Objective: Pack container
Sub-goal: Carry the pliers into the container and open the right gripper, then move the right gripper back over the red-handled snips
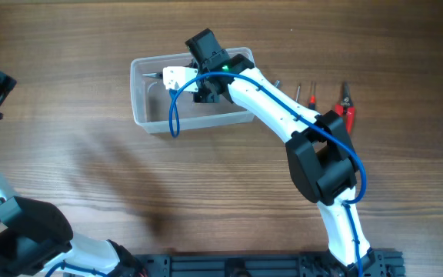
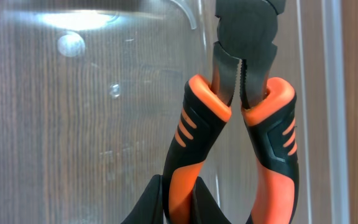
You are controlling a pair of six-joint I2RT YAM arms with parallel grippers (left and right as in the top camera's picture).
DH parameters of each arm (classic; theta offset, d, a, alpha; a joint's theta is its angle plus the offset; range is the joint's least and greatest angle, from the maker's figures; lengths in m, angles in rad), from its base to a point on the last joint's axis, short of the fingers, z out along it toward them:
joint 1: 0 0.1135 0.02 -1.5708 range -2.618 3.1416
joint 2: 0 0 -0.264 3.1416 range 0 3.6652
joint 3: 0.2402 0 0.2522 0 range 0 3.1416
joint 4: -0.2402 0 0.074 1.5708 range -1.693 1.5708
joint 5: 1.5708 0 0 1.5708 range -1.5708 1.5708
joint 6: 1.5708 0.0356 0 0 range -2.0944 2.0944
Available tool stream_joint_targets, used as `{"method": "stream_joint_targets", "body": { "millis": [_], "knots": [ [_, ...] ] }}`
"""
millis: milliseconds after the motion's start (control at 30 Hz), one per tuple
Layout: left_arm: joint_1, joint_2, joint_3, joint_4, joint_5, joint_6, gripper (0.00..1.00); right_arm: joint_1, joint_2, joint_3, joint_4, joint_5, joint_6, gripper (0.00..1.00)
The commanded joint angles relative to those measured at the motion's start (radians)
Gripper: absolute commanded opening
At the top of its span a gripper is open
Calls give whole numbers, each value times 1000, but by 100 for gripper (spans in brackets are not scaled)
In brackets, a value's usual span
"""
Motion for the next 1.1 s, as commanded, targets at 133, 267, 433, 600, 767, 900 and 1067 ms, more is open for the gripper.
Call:
{"method": "stream_joint_targets", "body": {
  "millis": [133, 267, 433, 600, 767, 900, 1067],
  "knots": [
    [4, 3, -4, 0, 8, -10, 100, 1, 5, 13, 22, -24, -20, 4],
    [4, 3, -4, 0, 8, -10, 100, 2, 5, 13, 22, -24, -9, 40],
    [4, 3, -4, 0, 8, -10, 100, 2, -1, 13, 43, -9, 96, 52],
    [4, 3, -4, 0, 8, -10, 100, -1, -77, 40, 61, 254, 350, 54],
    [4, 3, -4, 0, 8, -10, 100, -34, -255, 71, 32, 573, 538, 66],
    [4, 3, -4, 0, 8, -10, 100, -147, -424, 71, -82, 583, 696, 73],
    [4, 3, -4, 0, 8, -10, 100, -438, -555, 71, -332, 330, 1026, 83]
  ]
}}
